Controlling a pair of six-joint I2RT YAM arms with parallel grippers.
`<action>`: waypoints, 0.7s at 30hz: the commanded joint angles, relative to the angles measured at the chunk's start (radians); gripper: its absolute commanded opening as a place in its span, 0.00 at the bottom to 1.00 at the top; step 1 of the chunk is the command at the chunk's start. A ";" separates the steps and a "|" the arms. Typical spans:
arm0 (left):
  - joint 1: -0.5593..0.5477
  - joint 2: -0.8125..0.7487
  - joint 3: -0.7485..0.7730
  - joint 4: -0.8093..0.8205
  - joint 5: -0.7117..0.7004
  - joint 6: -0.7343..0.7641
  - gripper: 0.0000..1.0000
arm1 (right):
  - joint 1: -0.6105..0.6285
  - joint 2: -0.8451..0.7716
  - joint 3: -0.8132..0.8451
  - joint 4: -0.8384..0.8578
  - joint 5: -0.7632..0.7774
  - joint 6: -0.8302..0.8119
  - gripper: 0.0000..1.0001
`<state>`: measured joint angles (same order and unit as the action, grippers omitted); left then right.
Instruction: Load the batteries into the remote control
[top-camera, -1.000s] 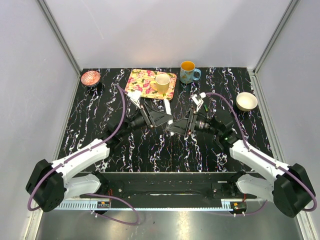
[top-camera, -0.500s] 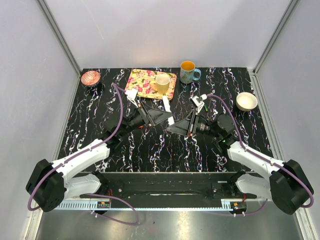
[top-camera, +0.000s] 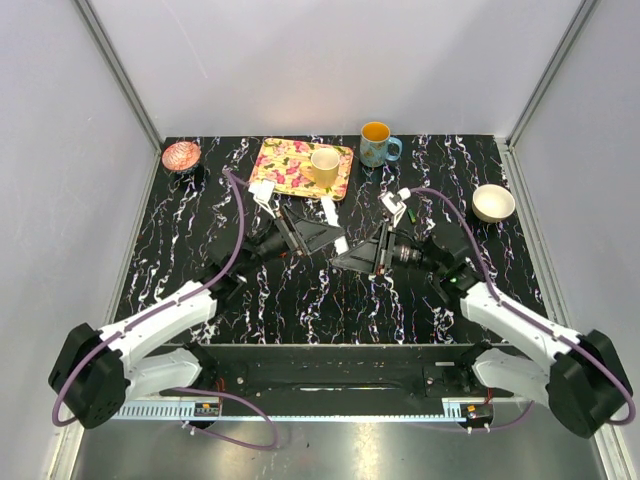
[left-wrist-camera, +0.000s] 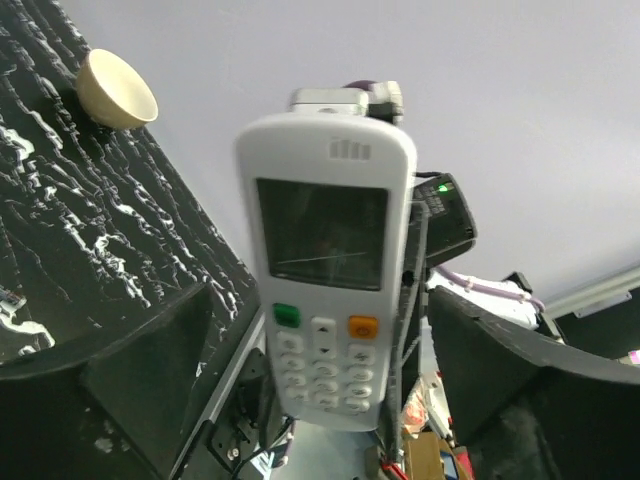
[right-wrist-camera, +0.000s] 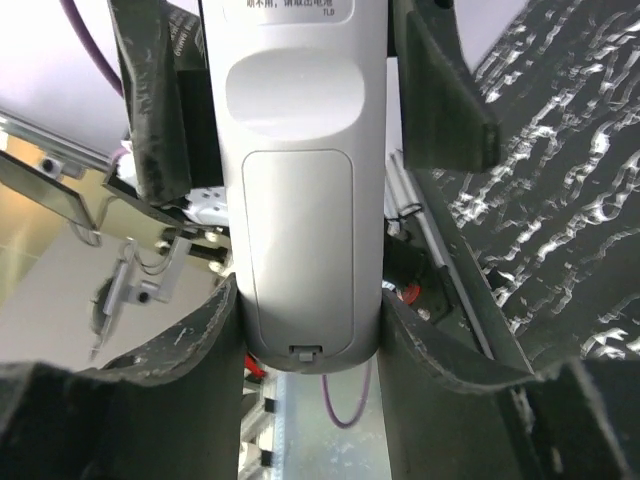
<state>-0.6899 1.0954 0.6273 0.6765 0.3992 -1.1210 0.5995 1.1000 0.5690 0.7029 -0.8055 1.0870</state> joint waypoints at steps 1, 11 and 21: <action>0.003 -0.074 0.025 -0.118 -0.086 0.090 0.99 | 0.006 -0.115 0.156 -0.374 0.017 -0.261 0.00; -0.003 -0.132 0.137 -0.488 -0.250 0.228 0.99 | 0.043 -0.166 0.354 -1.072 0.374 -0.663 0.00; -0.109 -0.043 0.235 -0.578 -0.385 0.279 0.99 | 0.197 -0.140 0.374 -1.109 0.646 -0.681 0.00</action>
<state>-0.7609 1.0096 0.7803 0.1234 0.1028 -0.8864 0.7353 0.9501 0.8841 -0.3950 -0.3050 0.4477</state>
